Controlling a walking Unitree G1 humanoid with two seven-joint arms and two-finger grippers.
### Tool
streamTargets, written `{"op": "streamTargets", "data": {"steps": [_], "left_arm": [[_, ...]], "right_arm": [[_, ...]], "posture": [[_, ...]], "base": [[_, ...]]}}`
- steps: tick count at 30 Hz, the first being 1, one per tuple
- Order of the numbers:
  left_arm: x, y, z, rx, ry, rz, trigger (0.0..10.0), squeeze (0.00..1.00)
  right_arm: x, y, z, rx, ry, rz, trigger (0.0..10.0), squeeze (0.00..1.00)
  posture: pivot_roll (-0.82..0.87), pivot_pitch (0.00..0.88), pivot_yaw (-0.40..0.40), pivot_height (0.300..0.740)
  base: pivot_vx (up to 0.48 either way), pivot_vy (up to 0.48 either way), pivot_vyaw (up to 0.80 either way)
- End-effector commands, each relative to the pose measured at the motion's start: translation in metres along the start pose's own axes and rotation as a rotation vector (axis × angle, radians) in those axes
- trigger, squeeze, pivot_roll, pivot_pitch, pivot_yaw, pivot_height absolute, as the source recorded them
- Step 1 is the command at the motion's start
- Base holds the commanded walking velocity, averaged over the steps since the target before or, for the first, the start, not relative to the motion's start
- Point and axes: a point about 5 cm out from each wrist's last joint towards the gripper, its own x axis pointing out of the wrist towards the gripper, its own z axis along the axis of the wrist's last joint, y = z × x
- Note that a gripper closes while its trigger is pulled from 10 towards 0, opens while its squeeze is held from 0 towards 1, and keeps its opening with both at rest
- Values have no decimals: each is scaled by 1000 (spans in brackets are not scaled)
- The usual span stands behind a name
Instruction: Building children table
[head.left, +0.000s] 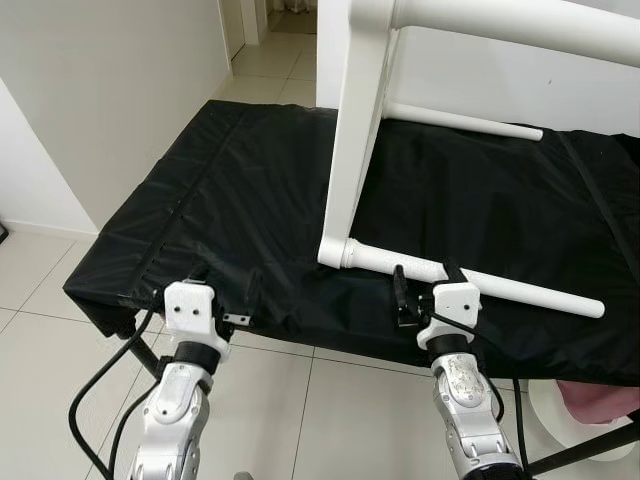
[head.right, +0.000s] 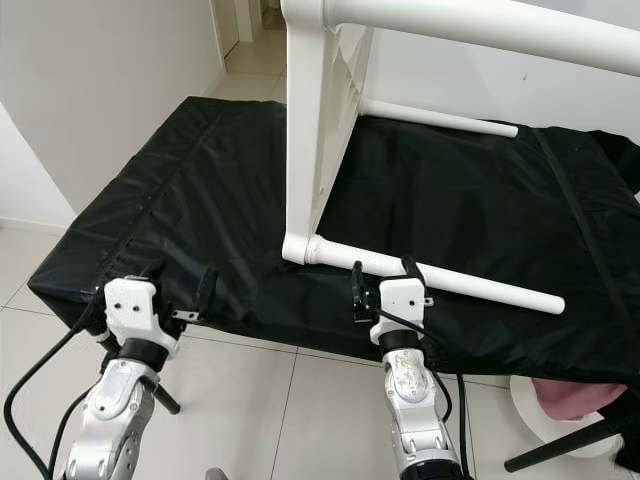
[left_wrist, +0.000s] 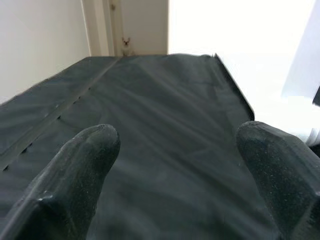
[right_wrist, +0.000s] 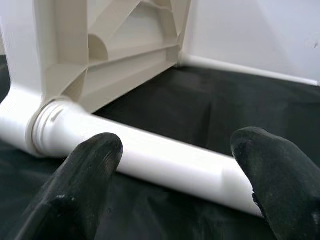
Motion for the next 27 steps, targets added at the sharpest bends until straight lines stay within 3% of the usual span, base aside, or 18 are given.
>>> {"op": "streamTargets", "data": {"steps": [1,3,9,15,19,24,26,27], "left_arm": [[-3,2,-2,-3,-1,-15,10000,0],[-6,0,-2,-5,-5,-40,10000,0],[-25,-11,-2,-10,-3,-258,10000,0],[-34,-15,-1,-2,-3,-368,10000,0],[-48,-20,-1,17,14,-532,10000,0],[-50,-20,-1,24,24,-566,10000,0],[-50,-17,-1,40,36,-620,10000,0],[-50,-17,-1,40,36,-620,10000,0]], "right_arm": [[-4,2,-4,8,9,21,10000,0],[-5,4,-3,13,6,60,10000,0],[-16,18,-2,19,-4,322,10000,0],[-22,22,-3,21,-1,438,10000,0],[-32,29,-2,21,8,625,10000,0],[-35,30,-3,28,19,693,10000,0],[-37,32,-3,31,48,836,10000,0],[-37,32,-3,31,48,836,10000,0]], "posture": [[-77,12,65,740],[-77,19,68,740],[-68,29,67,740],[-65,30,67,740],[-63,34,67,740],[-60,40,66,740],[-61,47,64,740],[-61,47,64,740]], "base": [[0,0,0],[0,0,0],[0,0,0],[0,0,0],[0,0,0],[0,0,0],[0,0,0],[0,0,0]]}}
